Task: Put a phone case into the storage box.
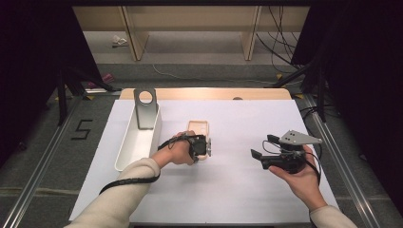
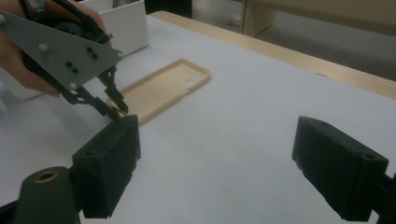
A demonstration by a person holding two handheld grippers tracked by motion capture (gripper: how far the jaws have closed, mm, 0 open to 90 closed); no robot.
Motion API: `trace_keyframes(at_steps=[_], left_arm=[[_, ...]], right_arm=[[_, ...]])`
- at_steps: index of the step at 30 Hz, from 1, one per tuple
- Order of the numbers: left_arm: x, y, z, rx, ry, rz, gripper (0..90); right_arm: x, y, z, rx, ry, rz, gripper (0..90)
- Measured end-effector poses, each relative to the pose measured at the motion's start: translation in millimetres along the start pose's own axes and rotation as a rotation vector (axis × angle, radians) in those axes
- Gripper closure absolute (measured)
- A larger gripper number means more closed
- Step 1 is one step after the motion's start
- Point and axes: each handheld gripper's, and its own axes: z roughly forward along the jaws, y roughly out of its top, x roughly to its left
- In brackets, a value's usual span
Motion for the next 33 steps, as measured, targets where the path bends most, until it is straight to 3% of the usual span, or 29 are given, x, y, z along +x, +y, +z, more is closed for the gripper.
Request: trace_keyframes(at_steps=[15,24,31,33], left_arm=[[-0.9,1.2,-0.9,0.007,-0.008,0.009,85.3],[-2.7,-0.8,-3.1,-0.019,-0.02,-0.019,87.4],[-11.2,-0.7,-16.4,-0.043,0.006,-0.003,87.7],[-14.4,-1.2,-21.5,-0.055,0.032,0.01,87.7]], right_arm=[[-0.2,0.0,-0.1,-0.002,-0.002,0.001,16.1],[-0.6,0.0,-0.5,-0.004,-0.004,0.004,16.1],[-0.2,0.6,0.7,-0.001,-0.009,0.005,16.1],[0.0,1.0,1.9,0.001,-0.009,0.007,16.1]])
